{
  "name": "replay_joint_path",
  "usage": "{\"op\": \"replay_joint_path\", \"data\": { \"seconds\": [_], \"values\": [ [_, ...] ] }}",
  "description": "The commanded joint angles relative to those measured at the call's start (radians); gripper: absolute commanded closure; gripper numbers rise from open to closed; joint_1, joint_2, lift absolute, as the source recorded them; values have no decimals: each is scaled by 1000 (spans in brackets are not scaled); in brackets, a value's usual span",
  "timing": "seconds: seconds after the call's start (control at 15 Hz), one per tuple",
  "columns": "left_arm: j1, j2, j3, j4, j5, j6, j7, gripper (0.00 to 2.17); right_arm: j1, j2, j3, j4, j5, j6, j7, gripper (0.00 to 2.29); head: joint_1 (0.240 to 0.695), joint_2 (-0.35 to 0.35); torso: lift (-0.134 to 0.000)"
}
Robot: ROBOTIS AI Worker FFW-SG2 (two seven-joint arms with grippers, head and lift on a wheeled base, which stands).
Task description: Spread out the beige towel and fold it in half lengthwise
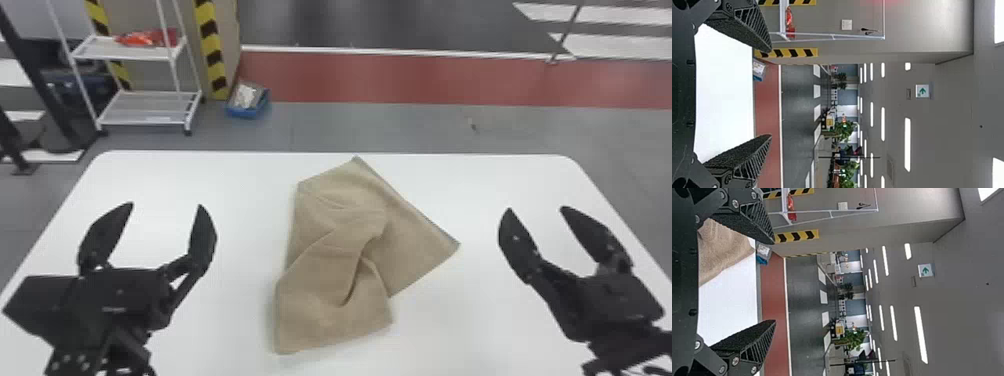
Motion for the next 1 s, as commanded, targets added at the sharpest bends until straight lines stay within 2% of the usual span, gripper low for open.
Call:
{"op": "replay_joint_path", "data": {
  "seconds": [0.0,0.93],
  "values": [
    [1,0,1,-2,-1,0,0,124,0,-1,-1,0,0,0,0,194,695,-52,-124],
    [9,0,-1,-11,-1,0,0,124,3,-5,-3,-10,-2,12,2,194,695,-52,-124]
  ]
}}
